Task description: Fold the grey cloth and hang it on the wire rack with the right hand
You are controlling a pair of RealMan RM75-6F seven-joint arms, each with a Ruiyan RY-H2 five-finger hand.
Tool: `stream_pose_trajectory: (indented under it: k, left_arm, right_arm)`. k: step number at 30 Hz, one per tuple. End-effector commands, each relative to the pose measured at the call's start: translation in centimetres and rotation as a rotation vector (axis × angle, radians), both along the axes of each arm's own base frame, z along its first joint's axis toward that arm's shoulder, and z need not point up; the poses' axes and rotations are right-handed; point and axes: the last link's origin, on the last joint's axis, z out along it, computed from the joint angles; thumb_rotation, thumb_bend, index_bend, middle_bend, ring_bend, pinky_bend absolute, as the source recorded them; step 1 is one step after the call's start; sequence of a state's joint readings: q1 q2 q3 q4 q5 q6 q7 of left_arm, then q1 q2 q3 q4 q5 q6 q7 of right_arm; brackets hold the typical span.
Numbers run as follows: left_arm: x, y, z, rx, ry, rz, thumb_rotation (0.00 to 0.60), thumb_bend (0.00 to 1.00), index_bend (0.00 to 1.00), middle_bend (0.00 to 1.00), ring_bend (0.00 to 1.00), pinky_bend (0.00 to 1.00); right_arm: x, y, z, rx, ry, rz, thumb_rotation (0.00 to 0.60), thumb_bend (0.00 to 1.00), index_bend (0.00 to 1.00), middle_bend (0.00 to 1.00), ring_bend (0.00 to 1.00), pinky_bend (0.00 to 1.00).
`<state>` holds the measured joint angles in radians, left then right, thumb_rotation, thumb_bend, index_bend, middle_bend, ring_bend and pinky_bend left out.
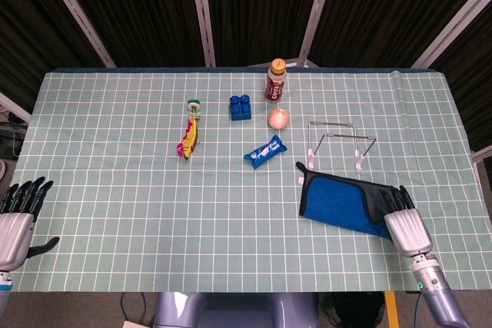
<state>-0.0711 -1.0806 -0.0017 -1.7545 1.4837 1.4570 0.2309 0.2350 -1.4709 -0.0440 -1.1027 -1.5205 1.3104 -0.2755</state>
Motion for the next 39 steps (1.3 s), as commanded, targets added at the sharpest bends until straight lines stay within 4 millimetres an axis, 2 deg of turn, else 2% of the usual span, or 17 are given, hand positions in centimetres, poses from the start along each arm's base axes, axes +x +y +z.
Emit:
stream_pose_trajectory:
  k: [1,12,17,19,22,24,25,27,32,36,39]
  left_arm:
    - [0.0,0.0,0.0,0.0,-0.001,0.0,0.6,0.0,0.0,0.0,0.0,0.0]
    - [0.0,-0.1,0.0,0.001,-0.003,-0.001,0.6,0.0,0.0,0.0,0.0,0.0]
    - [0.0,0.0,0.0,-0.002,0.001,0.0,0.6,0.0,0.0,0.0,0.0,0.0]
    - [0.0,0.0,-0.1,-0.002,0.001,0.001,0.6,0.0,0.0,0.0,0.0,0.0]
    - [0.0,0.0,-0.1,-0.001,0.001,0.003,0.6,0.0,0.0,0.0,0.0,0.0]
    - [0.0,0.0,-0.1,-0.001,0.0,0.003,0.6,0.0,0.0,0.0,0.0,0.0]
    - [0.0,0.0,-0.1,-0.001,-0.001,0.003,0.6,0.0,0.0,0.0,0.0,0.0]
    - [0.0,0.0,-0.1,-0.001,-0.002,0.003,0.6,0.0,0.0,0.0,0.0,0.0]
    - [0.0,0.0,0.0,0.001,-0.006,0.002,0.6,0.0,0.0,0.0,0.0,0.0]
    - [0.0,0.0,0.1,0.002,-0.009,0.001,0.6,0.0,0.0,0.0,0.0,0.0]
    - [0.1,0.0,0.1,-0.001,-0.009,-0.001,0.6,0.0,0.0,0.0,0.0,0.0]
  right_arm:
    - [-0.1,-0.3,0.1,-0.018,-0.002,0.0,0.6,0.5,0.59,0.1,0.0,0.0]
    - [-1.3,-2.3,1.0,-0.1,-0.068,-0.097,0.6,0.5,0.61,0.12,0.0,0.0]
    - [-2.2,-3.1,1.2,-0.113,-0.065,-0.151,0.6,0.44,0.59,0.12,0.0,0.0]
    - [-2.5,-3.3,1.2,-0.115,-0.061,-0.164,0.6,0.39,0.52,0.12,0.0,0.0]
    - [-3.1,-3.5,1.2,-0.127,-0.054,-0.204,0.6,0.35,0.34,0.07,0.0,0.0]
    - [-3.3,-3.6,1.4,-0.141,-0.072,-0.232,0.6,0.29,0.19,0.01,0.0,0.0]
    - [-3.2,-3.7,1.5,-0.146,-0.08,-0.233,0.6,0.27,0.16,0.0,0.0,0.0]
    - [-2.9,-3.7,1.8,-0.166,-0.103,-0.219,0.6,0.26,0.11,0.0,0.0,0.0]
    - [-1.2,-3.3,2.8,-0.19,-0.191,-0.105,0.6,0.26,0.1,0.0,0.0,0.0]
    - [1.4,-2.2,3.7,-0.107,-0.239,0.098,0.6,0.26,0.1,0.0,0.0,0.0]
    - [3.1,-2.1,3.7,-0.018,-0.21,0.227,0.6,0.25,0.12,0.0,0.0,0.0]
